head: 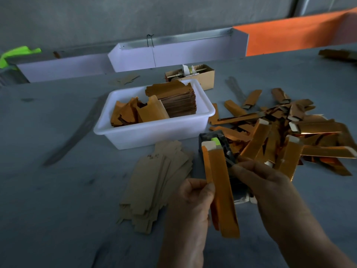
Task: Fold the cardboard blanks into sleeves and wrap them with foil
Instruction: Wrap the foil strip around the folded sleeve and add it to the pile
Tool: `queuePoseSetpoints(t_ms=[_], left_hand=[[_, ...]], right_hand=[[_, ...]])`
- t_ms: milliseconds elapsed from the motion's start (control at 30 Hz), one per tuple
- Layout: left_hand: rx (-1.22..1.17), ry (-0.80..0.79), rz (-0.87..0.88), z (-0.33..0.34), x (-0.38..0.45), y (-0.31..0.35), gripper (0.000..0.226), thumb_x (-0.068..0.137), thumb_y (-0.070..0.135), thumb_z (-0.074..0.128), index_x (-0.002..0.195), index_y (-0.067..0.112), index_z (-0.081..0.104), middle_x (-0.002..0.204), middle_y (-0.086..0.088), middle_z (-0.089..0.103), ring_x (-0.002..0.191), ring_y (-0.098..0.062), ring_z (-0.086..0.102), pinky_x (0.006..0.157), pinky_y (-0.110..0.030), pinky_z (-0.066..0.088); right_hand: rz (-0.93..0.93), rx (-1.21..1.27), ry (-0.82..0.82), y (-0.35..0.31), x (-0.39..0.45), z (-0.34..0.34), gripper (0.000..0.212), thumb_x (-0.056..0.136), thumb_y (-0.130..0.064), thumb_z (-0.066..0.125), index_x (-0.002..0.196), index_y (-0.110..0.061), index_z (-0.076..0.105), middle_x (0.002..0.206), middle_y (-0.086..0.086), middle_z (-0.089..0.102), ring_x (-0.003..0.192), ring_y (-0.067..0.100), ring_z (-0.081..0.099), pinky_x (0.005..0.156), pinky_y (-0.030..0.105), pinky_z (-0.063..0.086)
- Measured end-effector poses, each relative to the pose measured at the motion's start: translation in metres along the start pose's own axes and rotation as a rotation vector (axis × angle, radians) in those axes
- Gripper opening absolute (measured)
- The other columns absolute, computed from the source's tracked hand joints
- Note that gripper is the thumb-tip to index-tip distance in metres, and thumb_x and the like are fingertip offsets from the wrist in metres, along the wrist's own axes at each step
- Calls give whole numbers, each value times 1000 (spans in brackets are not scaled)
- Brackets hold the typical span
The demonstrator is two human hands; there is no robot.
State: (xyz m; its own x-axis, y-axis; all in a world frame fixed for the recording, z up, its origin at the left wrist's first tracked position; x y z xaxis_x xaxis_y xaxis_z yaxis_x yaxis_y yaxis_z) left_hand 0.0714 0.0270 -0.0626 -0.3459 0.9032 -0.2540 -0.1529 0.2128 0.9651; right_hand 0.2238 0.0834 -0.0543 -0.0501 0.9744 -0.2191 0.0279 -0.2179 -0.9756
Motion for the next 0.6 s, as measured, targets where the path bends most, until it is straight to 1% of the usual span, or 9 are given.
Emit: queuePoseSetpoints(t_ms=[100, 167, 233, 300, 367, 433, 500, 533, 600], left_hand=[[-62, 50, -7, -7, 2, -1, 15, 91, 12, 60, 78, 6, 64, 52, 0, 54, 36, -3, 43, 35, -15, 32], [-93, 75, 5, -9, 3, 0, 15, 91, 13, 60, 79, 5, 64, 53, 0, 53, 37, -3, 43, 35, -14, 32], [-110, 48, 20, -4, 2, 2, 16, 91, 14, 60, 77, 7, 63, 53, 1, 53, 39, -4, 44, 37, -14, 34], [-101, 18, 49, 2, 2, 6, 16, 90, 15, 61, 76, 8, 62, 52, 3, 53, 40, -4, 46, 38, -14, 35], [-64, -1, 89, 6, 2, 11, 15, 90, 16, 61, 78, 8, 62, 54, 4, 54, 42, -2, 47, 40, -13, 36], [-33, -25, 116, 11, 4, 14, 14, 90, 16, 61, 78, 10, 62, 55, 3, 56, 43, -2, 47, 41, -13, 36], [6, -44, 121, 14, 5, 16, 13, 90, 15, 61, 78, 12, 62, 55, 4, 57, 44, -1, 48, 41, -13, 37], [24, -55, 123, 15, 5, 16, 13, 90, 16, 61, 78, 13, 61, 54, 5, 57, 43, 0, 48, 41, -13, 37], [66, -91, 120, 18, 6, 16, 11, 91, 18, 61, 80, 15, 61, 55, 8, 59, 44, 1, 50, 41, -11, 38]], right_hand=[[-150, -307, 75, -14, -5, -11, 16, 83, -21, 64, 69, -14, 65, 102, -15, 56, 88, 7, 54, 69, 25, 38], [-205, -413, 92, -19, -9, -12, 18, 82, -21, 66, 65, -16, 63, 98, -24, 51, 83, 1, 52, 66, 23, 37], [-228, -498, 104, -18, -13, -10, 20, 82, -20, 66, 63, -17, 62, 92, -21, 53, 77, 6, 52, 59, 22, 34], [-250, -593, 141, -18, -15, -9, 18, 82, -21, 67, 65, -18, 62, 94, -14, 54, 85, 13, 52, 59, 19, 32], [-262, -650, 167, -19, -17, -7, 16, 82, -22, 66, 67, -17, 64, 101, -13, 50, 96, 13, 48, 63, 20, 32], [-276, -665, 182, -18, -18, -6, 16, 82, -24, 66, 68, -16, 64, 107, -13, 51, 101, 13, 48, 70, 25, 33], [-292, -660, 207, -19, -21, -6, 17, 82, -26, 66, 67, -17, 63, 111, -14, 51, 104, 14, 49, 74, 25, 34], [-300, -647, 215, -18, -22, -5, 17, 81, -26, 66, 67, -17, 62, 112, -13, 52, 105, 14, 50, 73, 24, 34], [-311, -619, 232, -17, -24, -5, 18, 82, -24, 67, 66, -20, 59, 116, -12, 52, 105, 14, 51, 69, 18, 34]])
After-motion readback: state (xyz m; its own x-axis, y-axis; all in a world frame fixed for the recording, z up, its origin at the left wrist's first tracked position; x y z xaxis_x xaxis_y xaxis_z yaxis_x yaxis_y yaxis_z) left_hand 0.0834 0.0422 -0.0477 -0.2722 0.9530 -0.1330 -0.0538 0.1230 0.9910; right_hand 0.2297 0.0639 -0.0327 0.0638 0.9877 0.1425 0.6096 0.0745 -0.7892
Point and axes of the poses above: each hand's wrist, its own x-axis towards the middle knuckle, its own z-axis out of the palm, y = z × x, the point moved 10 cm from there along x, towards the middle knuckle
